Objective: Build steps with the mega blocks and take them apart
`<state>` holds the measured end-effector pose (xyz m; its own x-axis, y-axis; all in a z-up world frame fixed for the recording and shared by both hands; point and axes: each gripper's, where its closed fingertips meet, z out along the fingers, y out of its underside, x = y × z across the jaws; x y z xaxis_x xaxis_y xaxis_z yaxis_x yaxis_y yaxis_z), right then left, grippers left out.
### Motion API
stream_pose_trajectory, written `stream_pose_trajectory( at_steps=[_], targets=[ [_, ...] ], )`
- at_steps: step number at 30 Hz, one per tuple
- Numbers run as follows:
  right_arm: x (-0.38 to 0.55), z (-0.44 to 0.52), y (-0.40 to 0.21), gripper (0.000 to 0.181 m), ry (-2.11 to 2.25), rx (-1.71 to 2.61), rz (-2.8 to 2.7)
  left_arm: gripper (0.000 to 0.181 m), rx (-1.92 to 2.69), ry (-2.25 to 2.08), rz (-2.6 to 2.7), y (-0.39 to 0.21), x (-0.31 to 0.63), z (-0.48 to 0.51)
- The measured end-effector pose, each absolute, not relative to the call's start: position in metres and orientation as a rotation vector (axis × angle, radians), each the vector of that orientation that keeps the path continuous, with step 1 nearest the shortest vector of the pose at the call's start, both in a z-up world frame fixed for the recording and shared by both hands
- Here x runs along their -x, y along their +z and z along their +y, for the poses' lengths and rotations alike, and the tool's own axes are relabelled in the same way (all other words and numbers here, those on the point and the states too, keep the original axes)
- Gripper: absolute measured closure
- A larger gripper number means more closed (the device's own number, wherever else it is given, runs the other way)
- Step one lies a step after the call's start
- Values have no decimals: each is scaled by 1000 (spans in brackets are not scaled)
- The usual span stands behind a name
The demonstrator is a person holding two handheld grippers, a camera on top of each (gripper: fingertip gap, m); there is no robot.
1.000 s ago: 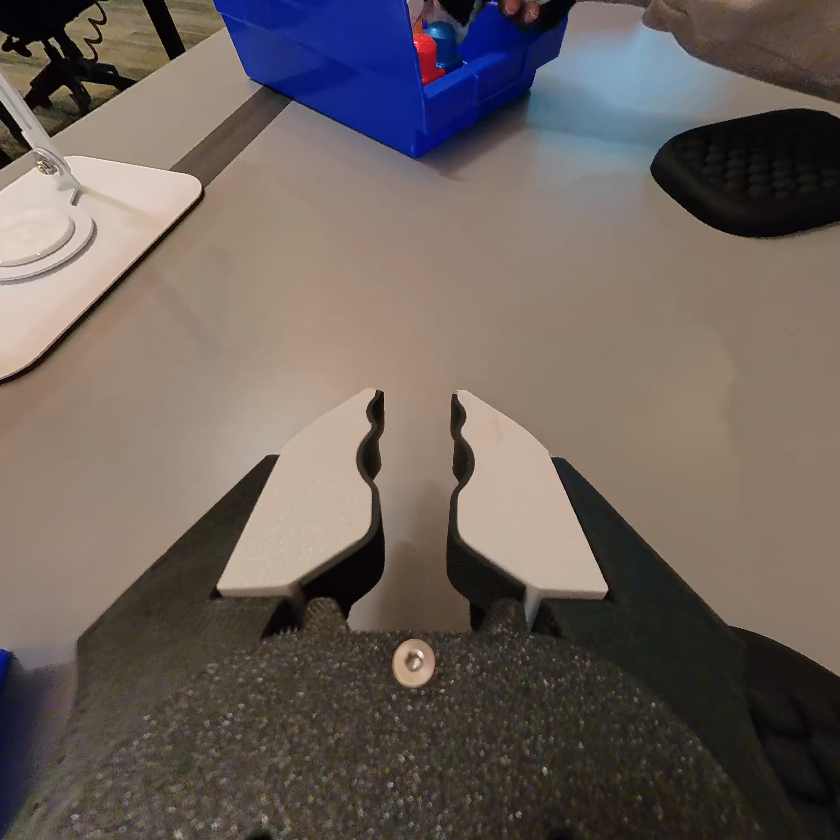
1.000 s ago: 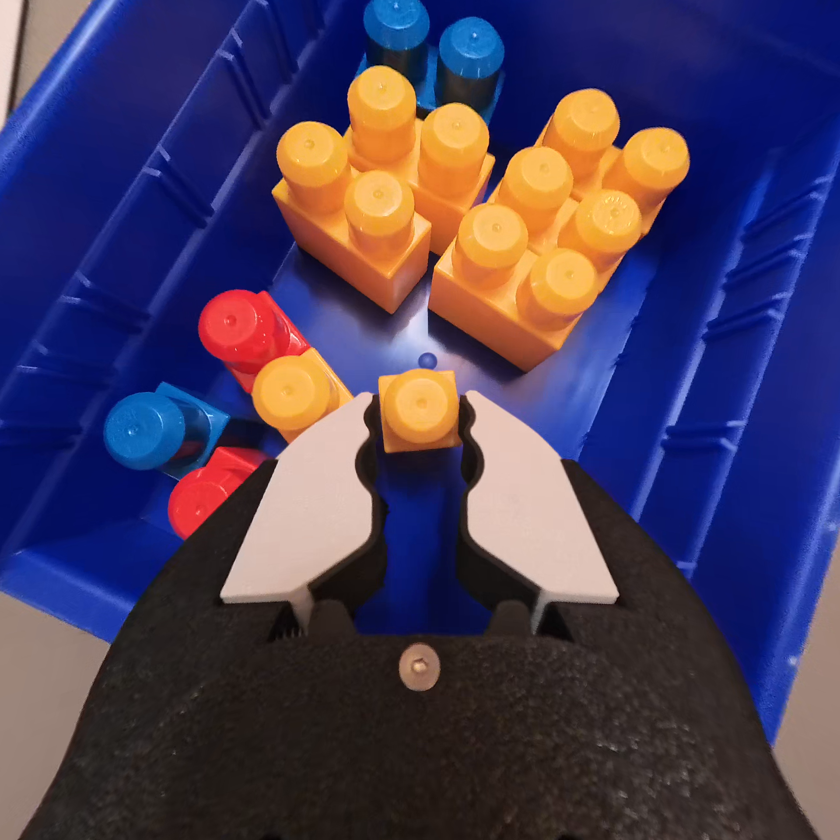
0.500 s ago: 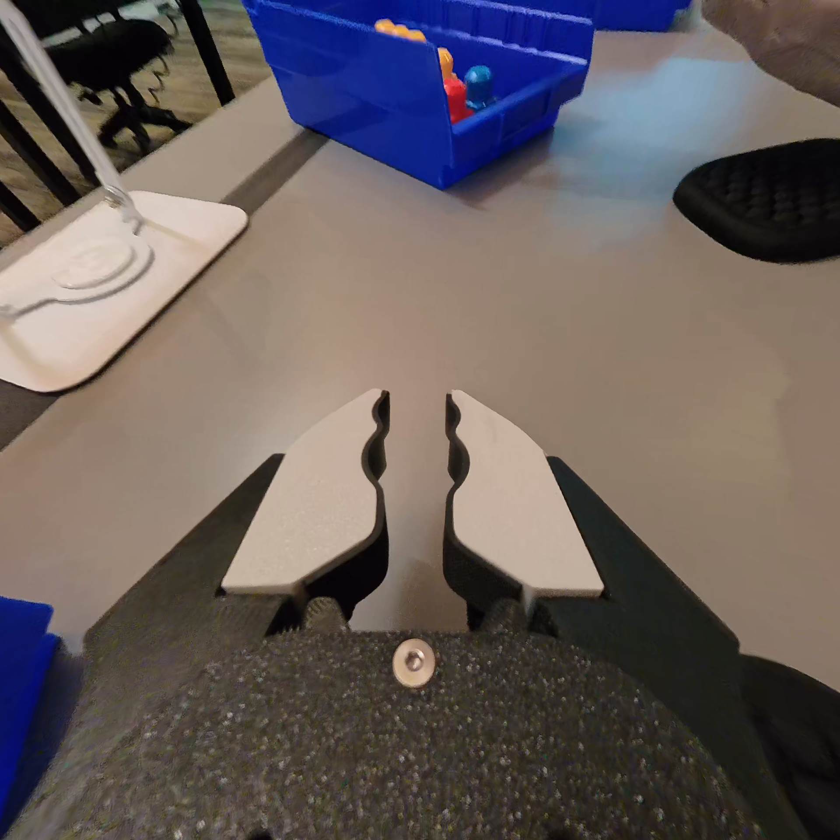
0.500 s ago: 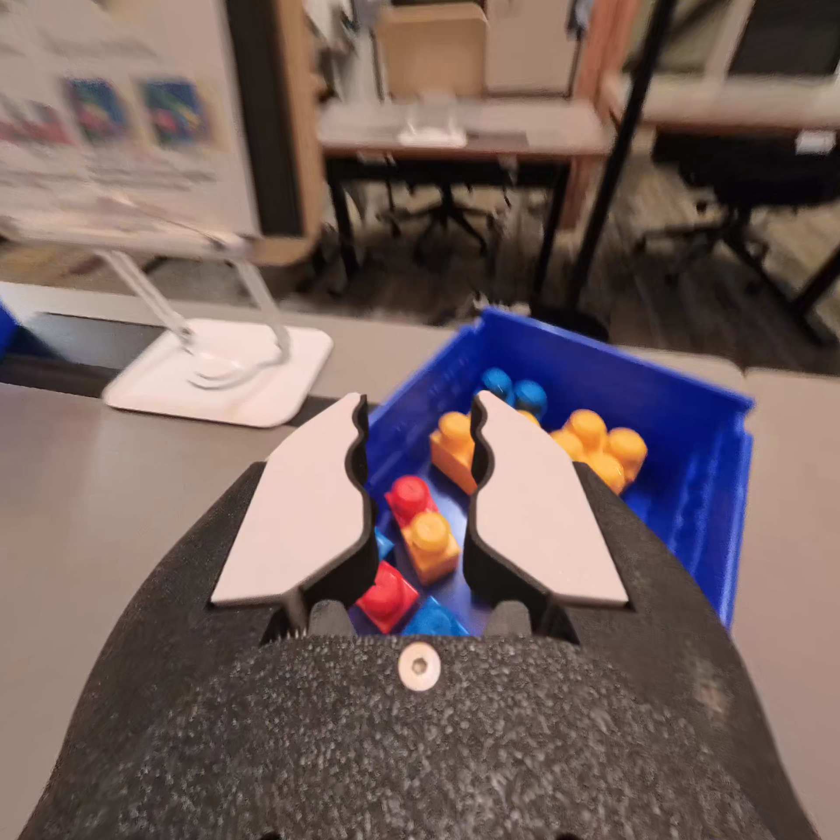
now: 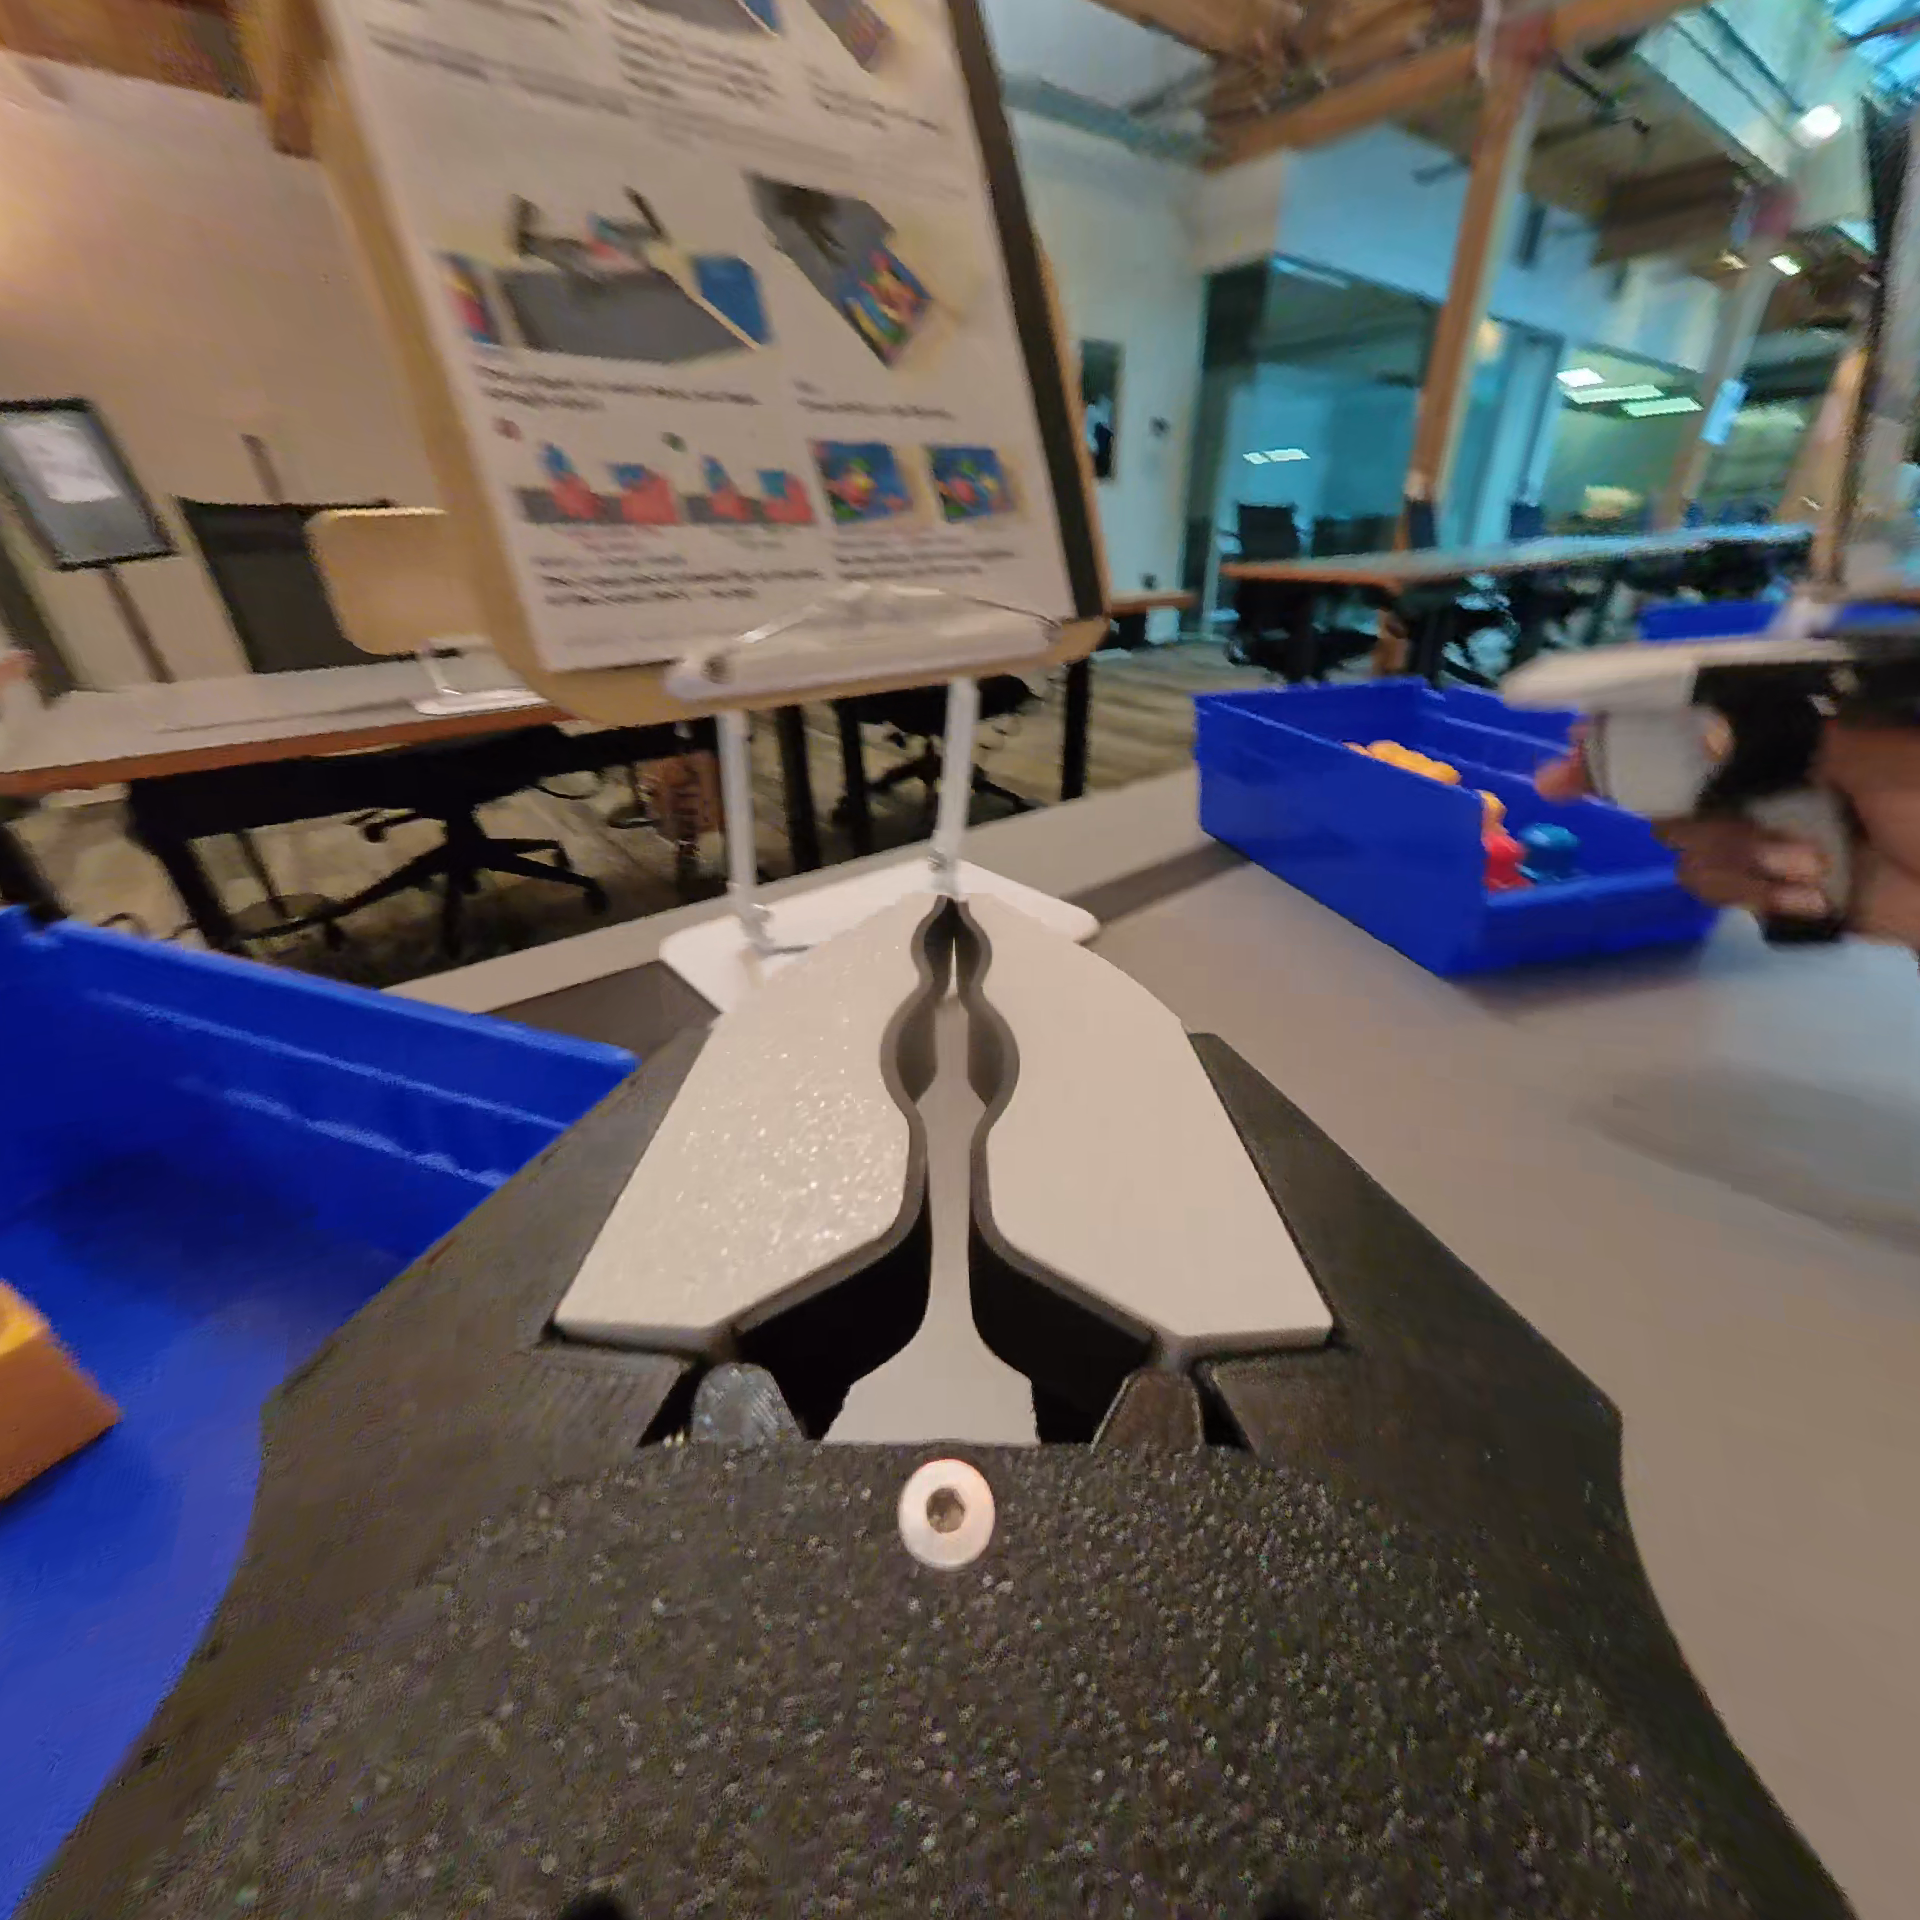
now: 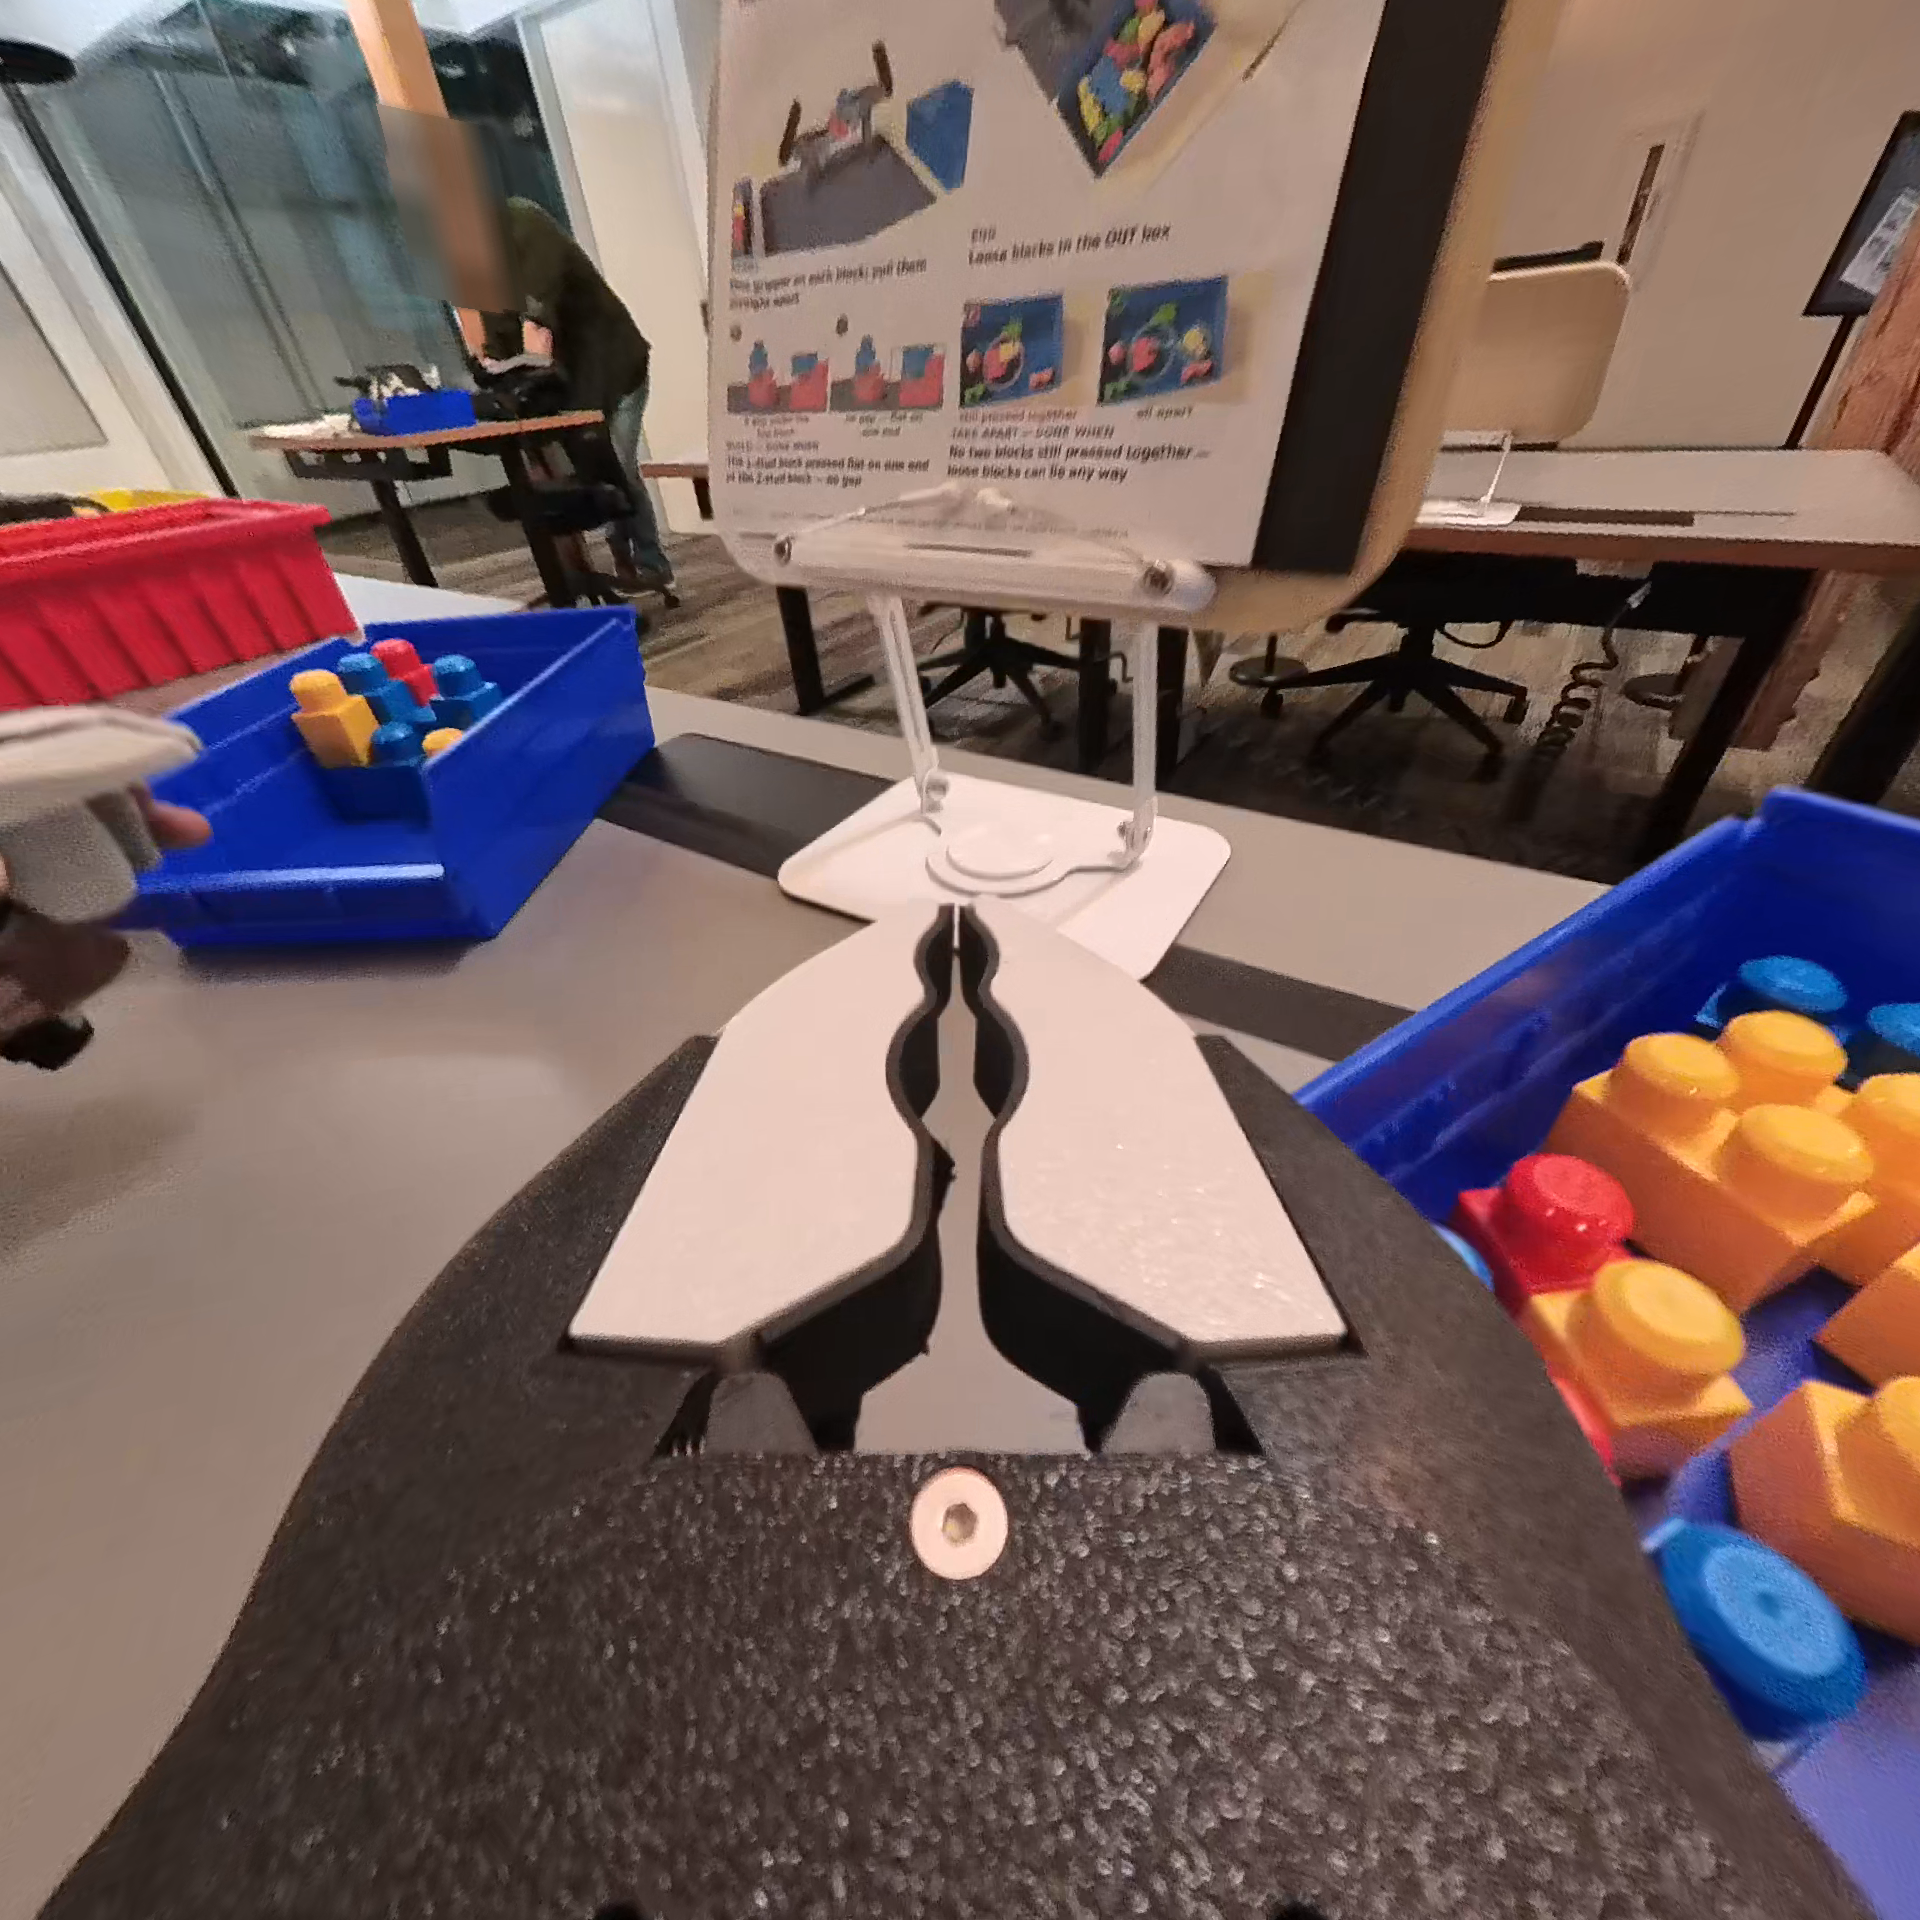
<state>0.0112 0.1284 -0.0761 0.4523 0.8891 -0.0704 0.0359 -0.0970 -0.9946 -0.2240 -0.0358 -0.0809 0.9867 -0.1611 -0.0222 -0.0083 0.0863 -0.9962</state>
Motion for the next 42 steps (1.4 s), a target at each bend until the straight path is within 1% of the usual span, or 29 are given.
stream_pose_trajectory(
  at_steps=[3,8,11,15,19,22,27,32,37,39,42],
  targets=[
    [-7,125,-99,181,895,1520,-854,181,1435,-42,-9,-75,256,-41],
    [1,118,-128,181,876,1551,-921,181,1448,108,-286,-83,320,-44],
    [7,109,-134,181,907,1551,-963,166,1478,229,-453,-84,362,-43],
    [9,100,-136,181,924,1536,-1005,136,1603,348,-614,-97,412,-33],
    [9,92,-135,181,964,1531,-1053,126,1753,356,-756,-127,446,-19],
    [9,91,-137,181,969,1534,-1077,124,1910,386,-824,-153,462,-11],
    [10,86,-137,181,959,1518,-1122,122,2104,395,-878,-180,476,0],
    [11,82,-135,181,932,1489,-1160,124,2230,417,-916,-205,486,4],
    [12,80,-132,181,935,1472,-1174,132,2300,443,-912,-221,492,12],
    [11,80,-132,181,928,1470,-1176,141,2330,460,-890,-228,493,13],
    [8,82,-130,181,912,1463,-1172,141,2337,463,-873,-226,494,15]
  ],
)
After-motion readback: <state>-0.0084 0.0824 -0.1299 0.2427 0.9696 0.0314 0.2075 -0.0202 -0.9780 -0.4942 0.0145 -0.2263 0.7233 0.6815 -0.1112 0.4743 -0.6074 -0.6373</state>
